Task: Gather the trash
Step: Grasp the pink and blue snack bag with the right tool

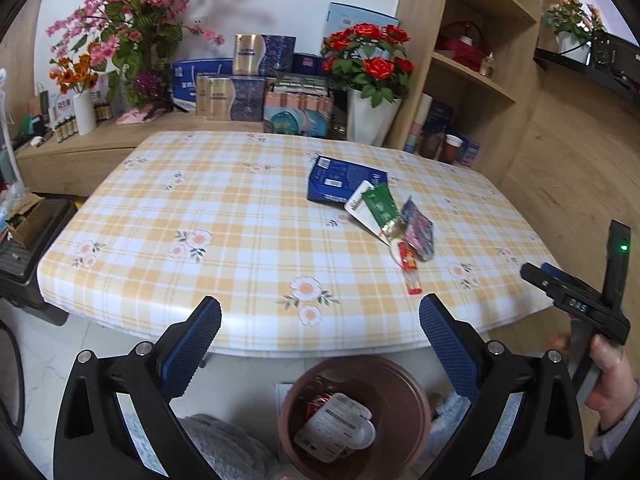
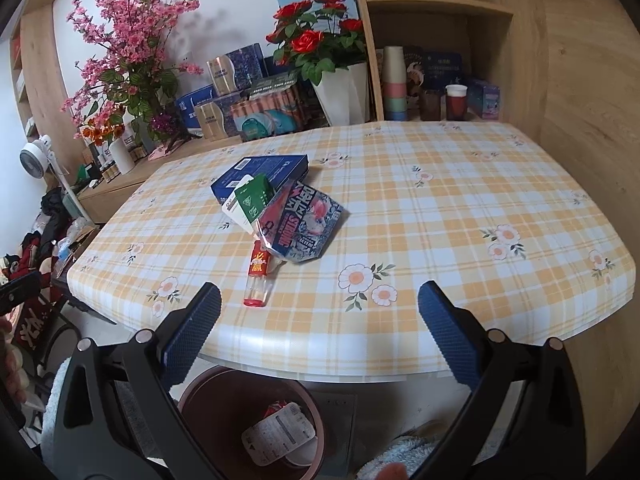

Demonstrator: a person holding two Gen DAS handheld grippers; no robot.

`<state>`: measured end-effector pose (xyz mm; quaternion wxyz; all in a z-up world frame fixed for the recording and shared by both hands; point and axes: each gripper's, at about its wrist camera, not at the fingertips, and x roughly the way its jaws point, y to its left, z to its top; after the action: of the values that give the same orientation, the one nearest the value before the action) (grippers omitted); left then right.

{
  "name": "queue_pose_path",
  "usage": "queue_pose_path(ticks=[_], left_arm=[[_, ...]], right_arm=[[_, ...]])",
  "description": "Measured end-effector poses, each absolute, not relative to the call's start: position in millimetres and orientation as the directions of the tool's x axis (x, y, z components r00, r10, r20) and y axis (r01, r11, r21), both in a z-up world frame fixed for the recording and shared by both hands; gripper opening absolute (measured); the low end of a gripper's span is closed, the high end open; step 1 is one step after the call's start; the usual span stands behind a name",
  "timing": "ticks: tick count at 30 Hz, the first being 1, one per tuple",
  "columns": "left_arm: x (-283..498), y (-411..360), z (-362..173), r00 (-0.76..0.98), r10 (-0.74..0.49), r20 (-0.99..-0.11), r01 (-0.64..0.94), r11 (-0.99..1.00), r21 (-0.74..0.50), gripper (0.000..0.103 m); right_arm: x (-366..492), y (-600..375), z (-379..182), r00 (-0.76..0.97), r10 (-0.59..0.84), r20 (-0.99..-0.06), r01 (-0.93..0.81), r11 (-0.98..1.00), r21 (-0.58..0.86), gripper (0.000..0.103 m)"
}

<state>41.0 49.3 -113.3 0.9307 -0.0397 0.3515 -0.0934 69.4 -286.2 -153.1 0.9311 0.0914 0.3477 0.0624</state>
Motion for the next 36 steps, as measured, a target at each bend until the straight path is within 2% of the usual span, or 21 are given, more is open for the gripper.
queue_pose_path(ticks=[8,16,20,26,28,32,36], left_arm=[[62.6,46.9,-116.1,0.763,-0.128,-0.634,0.098,0.992,-0.082,0.097],[84.4,52.8,-118.1,0.799,-0.105,-0.591,0.068,0.994,-0.085,0.097],[97.7,56.6,-128.8,0.792,-0.102,-0.601,0.054,0.994,-0.097,0.097],[112.2,61.5,-146.6,0.772,-0.107,-0.626,0.038,0.992,-0.122,0.097],[116.2,64.3,-152.3,0.766,-0.102,-0.634,0.032,0.992,-0.121,0.097],[124.1,68.8,-160.7,0.756,-0.102,-0.646,0.022,0.991,-0.131,0.097],[129.3,66.6,-163.4,0.752,-0.108,-0.650,0.023,0.990,-0.138,0.097]], right_arm=[[106.6,-275.9,-159.6,0.692,0.234,-0.683,-0.080,0.965,0.250,0.097],[163.8,-241.2,-167.7,0.679,0.166,-0.715,-0.079,0.985,0.153,0.097],[206.3,-227.9,-181.3,0.636,0.218,-0.740,-0.077,0.972,0.220,0.097],[263.7,-221.7,-213.2,0.564,0.232,-0.793,0.032,0.953,0.301,0.095],[274.6,-220.4,-224.3,0.532,0.229,-0.815,0.062,0.950,0.307,0.088],[279.2,-213.9,-234.2,0.510,0.197,-0.837,0.046,0.966,0.255,0.086],[273.7,-228.7,-232.7,0.512,0.270,-0.816,0.047,0.939,0.340,0.073]])
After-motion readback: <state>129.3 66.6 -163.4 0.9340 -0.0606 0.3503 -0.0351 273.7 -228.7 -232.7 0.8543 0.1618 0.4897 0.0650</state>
